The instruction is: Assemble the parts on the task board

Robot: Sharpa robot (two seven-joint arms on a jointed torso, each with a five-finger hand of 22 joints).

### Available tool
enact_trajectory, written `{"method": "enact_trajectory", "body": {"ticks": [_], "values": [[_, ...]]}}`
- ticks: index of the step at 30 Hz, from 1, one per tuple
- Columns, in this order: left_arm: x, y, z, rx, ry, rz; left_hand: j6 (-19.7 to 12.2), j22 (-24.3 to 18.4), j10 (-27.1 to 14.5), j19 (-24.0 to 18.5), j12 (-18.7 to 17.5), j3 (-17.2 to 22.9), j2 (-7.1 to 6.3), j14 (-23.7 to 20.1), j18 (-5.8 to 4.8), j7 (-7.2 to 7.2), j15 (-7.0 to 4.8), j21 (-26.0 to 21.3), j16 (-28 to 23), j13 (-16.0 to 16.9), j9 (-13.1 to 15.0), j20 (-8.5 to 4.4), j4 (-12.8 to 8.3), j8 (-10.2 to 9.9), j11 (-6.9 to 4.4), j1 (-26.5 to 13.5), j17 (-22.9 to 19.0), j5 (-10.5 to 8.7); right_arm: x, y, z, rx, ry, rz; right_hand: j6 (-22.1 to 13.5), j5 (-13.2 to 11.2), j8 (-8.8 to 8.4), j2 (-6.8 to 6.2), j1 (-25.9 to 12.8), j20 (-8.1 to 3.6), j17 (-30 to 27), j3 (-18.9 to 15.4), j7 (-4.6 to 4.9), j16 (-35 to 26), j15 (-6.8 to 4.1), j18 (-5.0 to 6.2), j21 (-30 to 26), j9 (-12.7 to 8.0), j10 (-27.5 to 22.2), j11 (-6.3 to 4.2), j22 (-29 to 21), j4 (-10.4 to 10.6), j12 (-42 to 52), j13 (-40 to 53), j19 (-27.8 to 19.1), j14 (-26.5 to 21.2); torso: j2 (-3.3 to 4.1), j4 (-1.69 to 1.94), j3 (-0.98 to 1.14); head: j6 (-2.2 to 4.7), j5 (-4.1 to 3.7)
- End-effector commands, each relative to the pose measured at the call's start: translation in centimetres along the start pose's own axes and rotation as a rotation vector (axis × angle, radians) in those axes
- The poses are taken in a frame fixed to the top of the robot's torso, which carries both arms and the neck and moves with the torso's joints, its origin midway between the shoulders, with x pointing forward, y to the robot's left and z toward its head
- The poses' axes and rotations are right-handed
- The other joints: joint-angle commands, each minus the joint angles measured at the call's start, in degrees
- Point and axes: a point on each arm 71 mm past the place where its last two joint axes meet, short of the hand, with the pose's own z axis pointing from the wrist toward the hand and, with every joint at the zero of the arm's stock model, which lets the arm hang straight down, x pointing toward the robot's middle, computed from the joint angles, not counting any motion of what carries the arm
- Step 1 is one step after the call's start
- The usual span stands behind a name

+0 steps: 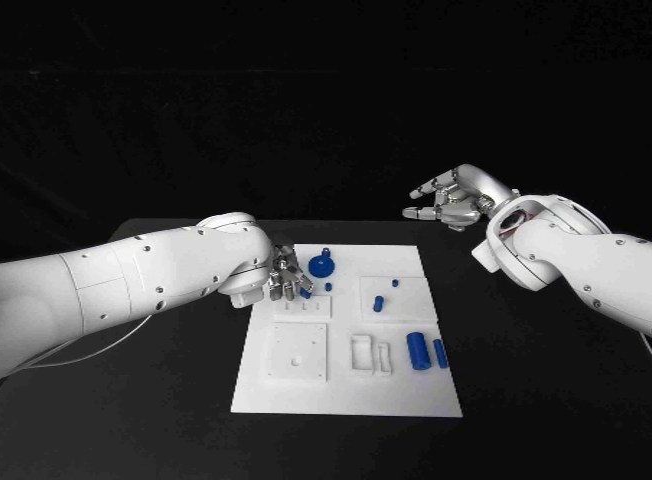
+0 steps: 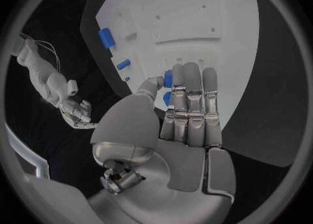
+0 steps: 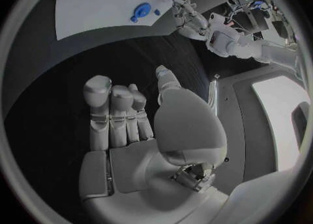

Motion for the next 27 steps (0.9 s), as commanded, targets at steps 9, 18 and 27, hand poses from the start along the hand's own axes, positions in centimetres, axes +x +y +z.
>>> {"method": "enact_trajectory", "body": {"ticks": [9, 18, 27], "values": [[0.4, 0.1, 0.6, -0.017, -0.029, 0.066, 6.4, 0.6, 2.5, -0.7, 0.8, 5.7, 0.47, 0.3, 0.06, -5.00, -0.16, 0.9, 0.7, 0.2, -0.1, -0.10, -6.5, 0.2, -0.93, -0.4, 0.8, 0.94, 0.0, 0.6, 0.1, -0.015, -0.032, 0.001, 0.5, 0.1, -0.06, 0.27, -0.1, 0.08, -0.1, 0.5, -0.06, -0.1, 0.00, 0.66, -0.3, 0.0, -0.7, -0.33, 4.9, -0.1, -1.1, -0.9, 2.0, 0.0, -0.03, 0.12, -0.08, -0.16, -1.11], [1.2, 0.2, 0.9, -0.019, -0.011, 0.071, 6.4, 0.6, 2.5, -0.7, 0.8, 5.8, 0.44, 0.2, 0.08, -4.98, -0.19, 0.9, 0.7, 0.2, -0.2, -0.12, -6.7, 0.2, -0.93, -0.5, 0.9, 1.13, 0.0, 0.8, 0.1, -0.026, -0.042, 0.004, 0.4, -0.8, -0.06, 1.79, -0.1, -0.25, -2.5, -0.3, -0.23, -2.4, -0.29, 0.65, -4.1, 0.0, -2.7, -0.80, 4.2, -2.9, -11.8, -15.5, 2.0, -0.4, -0.10, 0.10, 0.00, -0.97, -1.18], [1.5, 0.1, 1.0, -0.019, 0.001, 0.076, 6.4, 0.7, 2.5, -0.6, 1.1, 5.9, 0.44, 0.3, 0.05, -5.00, -0.26, 1.1, 0.8, 0.3, -0.2, -0.20, -6.9, 0.2, -0.98, -0.7, 1.0, 1.26, 0.0, 0.9, 0.2, -0.036, -0.059, 0.018, 0.2, -0.8, -0.05, 2.50, -0.1, -0.64, -7.5, -1.0, -0.27, -5.0, -0.70, 0.55, -9.8, 0.0, -1.0, -1.18, 3.4, -4.4, -17.2, -28.1, 2.6, -0.6, -0.09, 0.11, 0.07, -1.22, -1.18]]}}
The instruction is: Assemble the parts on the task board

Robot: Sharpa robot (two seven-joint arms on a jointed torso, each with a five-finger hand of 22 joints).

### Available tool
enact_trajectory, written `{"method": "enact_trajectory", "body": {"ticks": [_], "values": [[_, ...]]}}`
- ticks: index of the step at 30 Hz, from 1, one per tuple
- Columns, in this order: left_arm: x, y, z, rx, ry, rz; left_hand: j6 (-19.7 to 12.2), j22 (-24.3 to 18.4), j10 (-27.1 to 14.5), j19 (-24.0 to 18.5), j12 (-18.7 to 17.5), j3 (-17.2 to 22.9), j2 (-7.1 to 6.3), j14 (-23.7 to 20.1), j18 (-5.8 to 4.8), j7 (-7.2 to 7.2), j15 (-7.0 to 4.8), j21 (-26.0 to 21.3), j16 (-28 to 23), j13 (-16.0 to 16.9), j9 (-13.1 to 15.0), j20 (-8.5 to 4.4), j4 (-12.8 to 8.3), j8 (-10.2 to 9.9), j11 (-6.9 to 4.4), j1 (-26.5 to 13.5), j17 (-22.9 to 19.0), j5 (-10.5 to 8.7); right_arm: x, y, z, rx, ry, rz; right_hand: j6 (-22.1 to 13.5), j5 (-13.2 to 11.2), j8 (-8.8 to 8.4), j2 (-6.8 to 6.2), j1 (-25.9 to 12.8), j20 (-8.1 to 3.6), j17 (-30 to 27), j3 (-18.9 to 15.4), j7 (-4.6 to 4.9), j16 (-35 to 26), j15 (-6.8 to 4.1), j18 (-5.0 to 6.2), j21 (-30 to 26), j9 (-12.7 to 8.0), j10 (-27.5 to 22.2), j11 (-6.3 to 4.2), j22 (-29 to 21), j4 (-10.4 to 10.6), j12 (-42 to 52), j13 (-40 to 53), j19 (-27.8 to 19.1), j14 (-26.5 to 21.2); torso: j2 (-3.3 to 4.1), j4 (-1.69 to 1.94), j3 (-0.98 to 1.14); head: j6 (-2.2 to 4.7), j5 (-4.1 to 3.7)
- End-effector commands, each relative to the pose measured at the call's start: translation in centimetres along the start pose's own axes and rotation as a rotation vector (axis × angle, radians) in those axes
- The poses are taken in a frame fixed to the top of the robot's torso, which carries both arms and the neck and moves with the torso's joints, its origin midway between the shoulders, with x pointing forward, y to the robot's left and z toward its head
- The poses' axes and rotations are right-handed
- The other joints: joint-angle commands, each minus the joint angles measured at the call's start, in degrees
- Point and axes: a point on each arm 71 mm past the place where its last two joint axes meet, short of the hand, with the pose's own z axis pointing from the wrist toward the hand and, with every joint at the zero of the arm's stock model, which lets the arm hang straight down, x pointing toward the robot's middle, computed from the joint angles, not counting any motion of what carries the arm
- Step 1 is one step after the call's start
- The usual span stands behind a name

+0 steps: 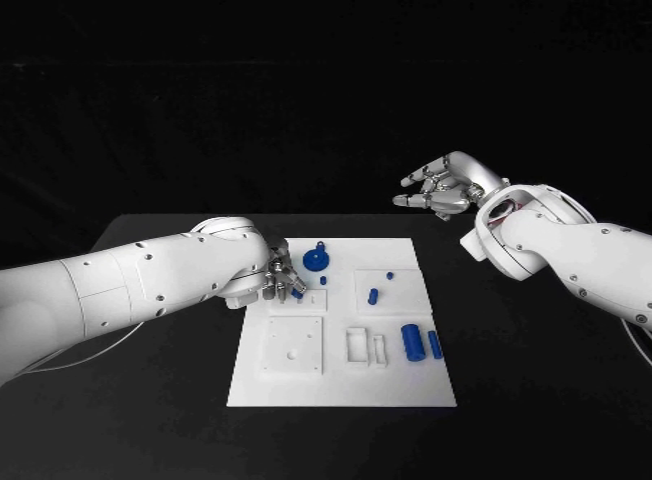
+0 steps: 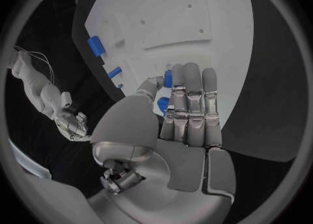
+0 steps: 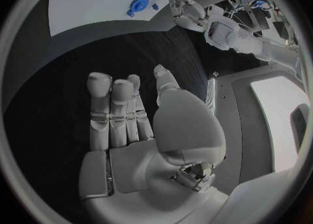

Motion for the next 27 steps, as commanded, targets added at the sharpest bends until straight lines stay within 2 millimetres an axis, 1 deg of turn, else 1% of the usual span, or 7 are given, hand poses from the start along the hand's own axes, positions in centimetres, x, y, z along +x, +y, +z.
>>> {"method": "enact_trajectory", "body": {"ticks": [1, 6, 12, 18, 21, 26, 27], "values": [[0.19, -0.17, 0.01, 0.002, 0.013, 0.017, 6.4, 0.1, 2.5, -0.4, 0.5, 5.2, 0.59, 0.3, 0.04, -5.00, -0.39, 0.4, 0.4, 0.1, 0.1, -0.05, -5.5, 0.2, -0.99, -0.2, 0.1, 0.41, -0.12, 0.21, 0.05, -0.019, -0.021, 0.009, 0.0, 0.1, -0.04, 0.55, -0.1, -0.44, -0.4, 0.0, -0.04, -0.1, -0.27, 0.54, -0.5, 0.0, 0.6, 0.02, 3.4, -0.4, -0.9, -1.8, 2.4, -0.1, 0.00, 0.01, 0.04, -0.04, 0.07], [0.39, -0.33, -0.03, 0.007, 0.023, 0.022, 6.5, 0.3, 2.5, -0.4, 0.7, 5.5, 0.47, 0.2, 0.06, -5.02, -0.44, 0.6, 0.6, 0.2, 0.1, -0.12, -5.9, 0.2, -1.01, -0.5, 0.3, 1.67, -0.06, 0.30, 0.10, -0.022, -0.023, 0.013, 0.0, 0.1, -0.07, 0.59, -0.1, -0.45, -0.5, 0.0, -0.05, 0.0, -0.28, 0.53, -0.6, 0.0, 0.7, 0.01, 3.5, -0.4, -1.0, -2.2, 2.4, -0.1, -0.05, -0.02, 0.05, -0.07, -0.06], [0.77, -0.64, -0.14, 0.015, 0.041, 0.033, 6.5, 0.4, 2.5, -0.5, 0.8, 5.7, 0.50, 0.2, 0.08, -5.03, -0.45, 0.8, 0.6, 0.1, 0.2, -0.14, -6.3, 0.2, -1.03, -0.9, 0.4, 2.01, 0.04, 0.35, 0.18, -0.021, -0.022, 0.016, 0.0, 0.1, -0.07, 0.68, -0.2, -0.50, -0.6, 0.0, -0.06, 0.1, -0.33, 0.47, 0.0, 0.0, 0.8, -0.02, 3.6, -0.4, -0.8, -2.5, 2.6, 0.0, -0.02, -0.07, -0.01, -0.08, -0.12], [0.92, -0.67, -0.17, 0.014, 0.050, 0.037, 6.5, 0.4, 2.5, -0.5, 0.8, 5.7, 0.50, 0.2, 0.08, -5.02, -0.45, 0.8, 0.7, 0.1, 0.2, -0.14, -6.3, 0.2, -1.02, -0.9, 0.4, 2.03, 0.15, 0.43, 0.24, -0.022, -0.019, 0.018, 0.0, 0.1, -0.07, 0.70, -0.2, -0.53, -0.7, 0.0, -0.06, 0.2, -0.35, 0.45, 0.5, 0.0, 0.8, -0.03, 3.8, -0.4, -0.7, -2.7, 2.6, 0.0, 0.00, -0.03, 0.07, 0.01, -0.22], [0.95, -0.62, -0.18, 0.013, 0.054, 0.039, 6.5, 0.4, 2.5, -0.6, 0.7, 5.8, 0.52, 0.1, 0.09, -5.02, -0.46, 0.8, 0.7, 0.1, 0.3, -0.14, -6.4, 0.2, -1.01, -1.0, 0.5, 2.15, 0.18, 0.44, 0.25, -0.021, -0.018, 0.018, 0.0, 0.1, -0.07, 0.70, -0.2, -0.53, -0.7, 0.0, -0.06, 0.2, -0.35, 0.45, 0.5, 0.0, 0.8, -0.03, 3.8, -0.4, -0.7, -2.7, 2.6, 0.0, 0.01, 0.04, -0.01, 0.37, -0.05], [0.99, -0.53, -0.17, 0.010, 0.057, 0.040, 6.5, 0.4, 2.5, -0.6, 0.7, 5.8, 0.52, 0.1, 0.09, -5.02, -0.46, 0.8, 0.7, 0.1, 0.3, -0.14, -6.4, 0.2, -1.01, -1.0, 0.5, 2.15, 0.20, 0.42, 0.27, -0.020, -0.017, 0.018, 0.0, -0.4, -0.06, 0.89, -0.2, -0.54, -0.8, 0.1, -0.06, 0.2, -0.36, 0.45, 0.7, 0.0, 0.8, -0.04, 3.8, -0.7, -0.7, -3.1, 2.6, 0.0, -0.01, 0.06, -0.06, 0.41, 0.01], [1.00, -0.52, -0.17, 0.010, 0.058, 0.040, 6.5, 0.4, 2.5, -0.6, 0.7, 5.8, 0.52, 0.1, 0.09, -5.02, -0.46, 0.8, 0.7, 0.1, 0.3, -0.14, -6.4, 0.2, -1.01, -1.0, 0.5, 2.15, 0.20, 0.41, 0.28, -0.020, -0.017, 0.018, 0.0, -0.4, -0.06, 0.89, -0.2, -0.54, -0.8, 0.1, -0.06, 0.3, -0.36, 0.45, 0.8, 0.0, 0.8, -0.04, 3.8, -0.7, -0.7, -3.1, 2.6, 0.0, 0.01, 0.05, -0.06, 0.33, 0.15]]}}
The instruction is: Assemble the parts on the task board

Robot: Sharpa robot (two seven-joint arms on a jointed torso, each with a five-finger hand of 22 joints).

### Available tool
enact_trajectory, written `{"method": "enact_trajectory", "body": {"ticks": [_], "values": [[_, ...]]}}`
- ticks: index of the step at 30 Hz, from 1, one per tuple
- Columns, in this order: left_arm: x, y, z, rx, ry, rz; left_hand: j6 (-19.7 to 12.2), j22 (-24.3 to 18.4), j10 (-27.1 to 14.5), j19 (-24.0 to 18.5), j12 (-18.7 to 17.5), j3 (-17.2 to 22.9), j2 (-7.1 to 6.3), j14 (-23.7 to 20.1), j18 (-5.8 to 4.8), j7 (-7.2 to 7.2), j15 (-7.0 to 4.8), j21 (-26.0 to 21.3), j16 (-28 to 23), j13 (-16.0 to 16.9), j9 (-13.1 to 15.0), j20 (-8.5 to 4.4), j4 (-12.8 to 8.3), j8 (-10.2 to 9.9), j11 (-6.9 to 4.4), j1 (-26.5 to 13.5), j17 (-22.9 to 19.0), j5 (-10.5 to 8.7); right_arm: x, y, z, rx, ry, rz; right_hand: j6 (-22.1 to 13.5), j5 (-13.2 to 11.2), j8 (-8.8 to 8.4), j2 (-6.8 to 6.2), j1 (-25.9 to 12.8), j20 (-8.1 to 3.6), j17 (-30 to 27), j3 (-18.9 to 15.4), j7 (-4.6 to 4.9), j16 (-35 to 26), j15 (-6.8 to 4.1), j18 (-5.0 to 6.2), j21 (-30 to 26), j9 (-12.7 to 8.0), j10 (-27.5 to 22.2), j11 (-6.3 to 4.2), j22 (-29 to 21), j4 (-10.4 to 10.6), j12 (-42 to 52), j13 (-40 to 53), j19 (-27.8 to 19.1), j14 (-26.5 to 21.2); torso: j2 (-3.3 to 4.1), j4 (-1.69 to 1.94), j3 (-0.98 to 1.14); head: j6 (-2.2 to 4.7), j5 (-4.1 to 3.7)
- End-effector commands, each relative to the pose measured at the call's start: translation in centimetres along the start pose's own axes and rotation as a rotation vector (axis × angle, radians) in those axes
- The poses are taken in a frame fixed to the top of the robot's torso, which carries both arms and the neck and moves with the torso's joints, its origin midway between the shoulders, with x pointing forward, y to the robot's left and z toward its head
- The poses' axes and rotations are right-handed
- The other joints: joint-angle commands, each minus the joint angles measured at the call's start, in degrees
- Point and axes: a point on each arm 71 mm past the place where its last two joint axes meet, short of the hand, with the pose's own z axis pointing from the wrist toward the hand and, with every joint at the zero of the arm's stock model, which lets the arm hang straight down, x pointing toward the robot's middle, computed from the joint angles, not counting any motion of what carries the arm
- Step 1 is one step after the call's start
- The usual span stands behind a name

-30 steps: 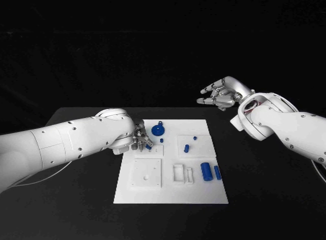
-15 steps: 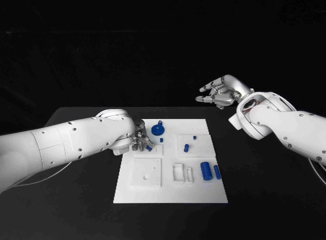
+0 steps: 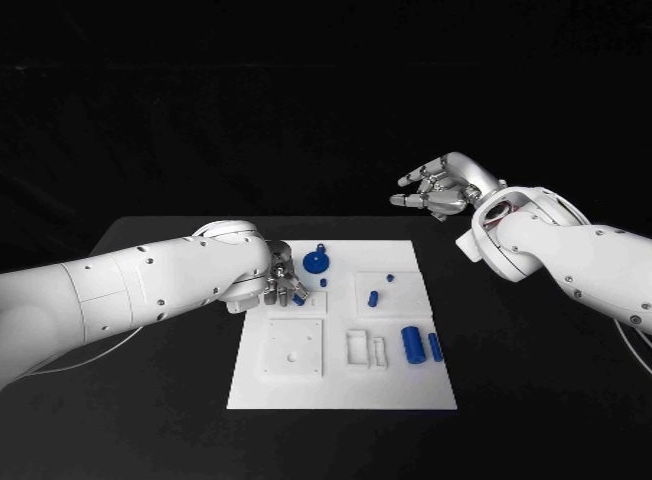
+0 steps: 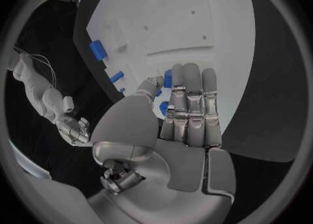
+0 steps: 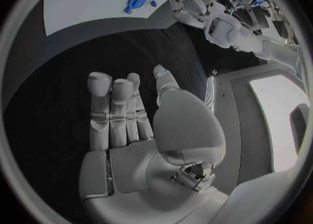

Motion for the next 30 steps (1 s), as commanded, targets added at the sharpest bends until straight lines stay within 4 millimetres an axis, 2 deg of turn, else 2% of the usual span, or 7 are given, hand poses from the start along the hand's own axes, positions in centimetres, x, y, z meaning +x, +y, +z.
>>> {"method": "enact_trajectory", "body": {"ticks": [1, 6, 14, 30], "values": [[0.53, -0.12, 0.01, 0.001, 0.033, 0.019, 6.3, 0.1, 2.4, -0.4, 0.2, 5.9, 0.22, -0.2, 0.10, -4.96, -0.35, 0.2, 0.2, 0.0, 0.1, 0.06, -6.3, 0.4, -1.16, -0.4, 0.1, 0.29, -0.02, 0.10, 0.04, -0.010, -0.003, 0.003, -0.1, -0.4, -0.07, 0.67, 0.0, -0.33, -0.1, 0.0, 0.06, 0.2, -0.32, 0.45, 0.2, 0.0, 0.4, -0.02, 3.8, -0.3, 0.1, -0.1, 2.8, 0.1, 0.05, -0.02, -0.07, -0.01, 0.24], [0.56, -0.08, 0.00, -0.001, 0.035, 0.027, 6.3, 0.1, 2.4, -0.4, 0.2, 6.0, 0.28, -0.3, 0.10, -4.95, -0.36, 0.3, 0.2, 0.0, 0.1, 0.05, -6.5, 0.4, -1.15, -0.5, 0.1, 0.36, -0.01, 0.07, 0.05, -0.008, -0.003, 0.002, 0.0, -0.4, -0.06, 0.73, 0.1, -0.33, -0.2, 0.0, 0.04, 0.3, -0.32, 0.46, 0.1, 0.0, 0.4, -0.03, 3.7, -0.4, 0.1, -0.3, 2.8, 0.1, 0.07, -0.04, -0.06, 0.00, 0.36], [0.50, 0.21, 0.00, -0.010, 0.035, 0.033, 6.3, 0.1, 2.4, -0.4, 0.2, 6.0, 0.28, -0.3, 0.10, -4.95, -0.36, 0.3, 0.2, 0.0, 0.1, 0.05, -6.5, 0.4, -1.15, -0.5, 0.1, 0.36, 0.00, 0.05, 0.06, -0.007, -0.003, 0.003, 0.0, -0.4, -0.06, 0.73, 0.1, -0.33, -0.2, 0.0, 0.04, 0.3, -0.32, 0.46, 0.1, 0.0, 0.4, -0.03, 3.7, -0.4, 0.1, -0.3, 2.8, 0.1, 0.05, 0.05, -0.17, -0.19, 0.57], [0.53, 0.36, 0.00, -0.016, 0.043, 0.038, 6.6, 0.2, 2.4, -0.4, 0.7, 6.0, 0.41, 0.0, 0.06, -5.11, -0.44, 0.4, 0.4, 0.2, 0.3, 0.00, -6.8, 0.4, -1.25, -1.1, 0.3, 0.23, 0.10, 0.10, 0.12, -0.007, -0.001, 0.004, 0.0, -0.4, -0.07, 0.71, 0.0, -0.34, -0.3, 0.0, 0.04, 0.3, -0.33, 0.47, 0.1, 0.0, 0.4, -0.05, 3.7, -0.7, 0.1, -0.7, 2.7, 0.1, 0.07, -0.07, -0.01, -0.24, 0.77]]}}
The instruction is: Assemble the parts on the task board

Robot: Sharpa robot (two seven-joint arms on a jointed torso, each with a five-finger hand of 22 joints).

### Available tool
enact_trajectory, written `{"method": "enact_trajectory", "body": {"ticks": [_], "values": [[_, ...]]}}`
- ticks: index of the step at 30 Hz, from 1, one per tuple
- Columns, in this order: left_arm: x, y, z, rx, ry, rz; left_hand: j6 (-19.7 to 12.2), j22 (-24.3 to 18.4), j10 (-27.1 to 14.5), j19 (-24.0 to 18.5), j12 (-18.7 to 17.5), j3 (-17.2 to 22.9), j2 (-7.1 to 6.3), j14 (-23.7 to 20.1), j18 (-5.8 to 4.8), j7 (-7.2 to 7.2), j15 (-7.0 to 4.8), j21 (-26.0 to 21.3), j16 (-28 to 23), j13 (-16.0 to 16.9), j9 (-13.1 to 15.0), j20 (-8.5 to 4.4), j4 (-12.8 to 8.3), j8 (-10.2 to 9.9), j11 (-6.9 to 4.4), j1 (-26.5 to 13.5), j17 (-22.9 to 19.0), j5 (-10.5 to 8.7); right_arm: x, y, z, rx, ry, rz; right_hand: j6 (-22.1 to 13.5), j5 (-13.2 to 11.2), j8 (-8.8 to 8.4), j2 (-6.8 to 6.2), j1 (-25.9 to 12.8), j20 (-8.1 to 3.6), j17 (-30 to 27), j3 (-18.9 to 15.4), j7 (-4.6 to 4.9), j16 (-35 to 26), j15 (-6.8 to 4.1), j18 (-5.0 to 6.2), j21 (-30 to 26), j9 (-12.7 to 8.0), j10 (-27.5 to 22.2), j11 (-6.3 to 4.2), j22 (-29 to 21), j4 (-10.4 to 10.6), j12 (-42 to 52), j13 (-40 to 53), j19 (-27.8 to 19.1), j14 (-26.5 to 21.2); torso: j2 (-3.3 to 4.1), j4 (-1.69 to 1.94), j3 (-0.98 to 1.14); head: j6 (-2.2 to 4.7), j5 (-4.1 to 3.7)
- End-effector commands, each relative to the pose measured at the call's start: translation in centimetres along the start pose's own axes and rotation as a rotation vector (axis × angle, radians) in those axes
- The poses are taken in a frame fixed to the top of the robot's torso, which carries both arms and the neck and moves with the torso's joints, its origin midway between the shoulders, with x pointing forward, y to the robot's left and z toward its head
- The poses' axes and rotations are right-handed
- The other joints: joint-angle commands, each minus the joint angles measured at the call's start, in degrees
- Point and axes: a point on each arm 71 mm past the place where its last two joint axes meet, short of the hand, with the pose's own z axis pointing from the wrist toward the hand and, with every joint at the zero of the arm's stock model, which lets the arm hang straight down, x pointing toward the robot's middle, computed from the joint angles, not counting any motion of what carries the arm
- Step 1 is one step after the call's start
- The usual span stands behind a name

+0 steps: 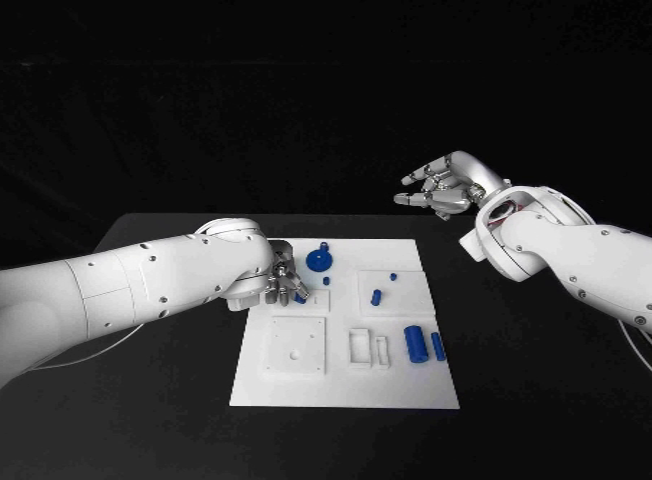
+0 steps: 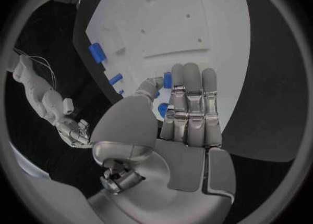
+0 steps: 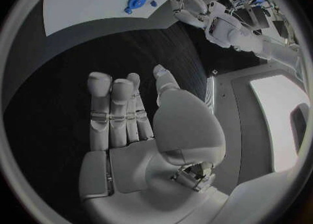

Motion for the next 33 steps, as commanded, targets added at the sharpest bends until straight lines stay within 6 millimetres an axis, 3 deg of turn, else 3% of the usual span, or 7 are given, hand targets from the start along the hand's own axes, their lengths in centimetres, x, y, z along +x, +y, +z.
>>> {"method": "enact_trajectory", "body": {"ticks": [1, 16, 18, 23, 33], "values": [[0.48, 0.01, 0.06, -0.008, 0.031, 0.022, 6.8, 0.0, 2.2, -0.3, 0.7, 5.8, 0.61, 0.3, 0.01, -5.25, -0.35, 0.1, 0.6, 0.3, 0.2, -0.02, -6.3, 0.3, -1.23, -0.4, 0.2, -0.08, 0.01, 0.12, 0.02, -0.008, -0.001, 0.002, 0.0, -0.4, -0.07, 0.72, 0.0, -0.35, 0.0, 0.0, 0.09, 0.3, -0.34, 0.47, 0.1, 0.0, 0.5, -0.06, 3.7, -0.2, 0.1, -0.1, 2.7, 0.1, 0.02, -0.04, 0.10, 0.00, -0.02], [0.23, -0.27, 0.26, -0.007, 0.010, 0.011, 6.9, 0.0, 2.2, 2.9, 1.1, 5.6, 0.86, 0.4, -0.57, -5.33, -0.45, -5.0, 0.8, 0.3, 0.3, -0.15, -6.2, 0.2, -1.30, -0.6, 0.3, -0.86, 0.23, 0.12, 0.11, -0.005, 0.004, 0.010, 0.0, -0.3, -0.07, 0.80, -0.2, -0.35, -0.1, 0.0, 0.08, 0.3, -0.35, 0.47, 0.0, 0.0, 0.4, -0.06, 3.7, -0.3, 0.2, -0.2, 2.7, 0.0, 0.05, -0.12, 0.20, 0.30, -0.08], [0.19, -0.28, 0.29, -0.007, 0.008, 0.011, 7.0, 3.2, 2.2, 3.7, 1.2, 5.5, 1.08, 0.5, -0.64, -5.37, -0.45, -7.6, 0.8, 0.3, 0.3, -0.16, -6.2, 0.2, -1.33, -0.6, 0.3, -1.15, 0.28, 0.12, 0.12, -0.004, 0.005, 0.012, 0.0, -0.3, -0.07, 0.80, -0.2, -0.35, -0.1, 0.0, 0.08, 0.3, -0.35, 0.47, 0.0, 0.0, 0.4, -0.06, 3.7, -0.3, 0.2, -0.2, 2.7, 0.0, 0.06, -0.11, 0.17, 0.13, -0.13], [0.10, -0.31, 0.37, -0.008, 0.005, 0.007, 7.1, 4.3, 2.1, 4.0, 1.5, 5.4, 1.64, 0.6, -0.75, -5.48, -0.48, -8.6, 1.0, 0.5, 0.6, -0.16, -5.9, 0.2, -1.37, -0.9, 0.3, -2.19, 0.33, 0.06, 0.14, -0.001, 0.007, 0.014, 0.0, -0.3, -0.07, 0.80, -0.2, -0.35, -0.1, 0.0, 0.08, 0.3, -0.35, 0.47, 0.0, 0.0, 0.4, -0.06, 3.7, -0.3, 0.2, -0.2, 2.7, 0.0, 0.05, -0.05, 0.13, 0.05, -0.22], [0.09, -0.37, 0.45, -0.005, 0.014, 0.004, 7.8, 8.2, 2.1, 5.3, 3.1, 5.1, 1.87, 0.5, -0.97, -5.74, -0.61, -11.6, 2.2, 1.3, 2.1, -0.28, -6.0, 0.2, -1.43, -1.4, 1.0, -2.22, 0.36, -0.05, 0.17, 0.004, 0.010, 0.019, 0.0, -0.1, -0.06, 0.81, -0.2, -0.36, -0.1, 0.0, 0.08, 0.3, -0.35, 0.47, -0.1, 0.0, 0.4, -0.05, 3.6, -0.3, 0.2, -0.3, 2.7, 0.0, -0.02, 0.01, 0.03, -0.31, -0.35]]}}
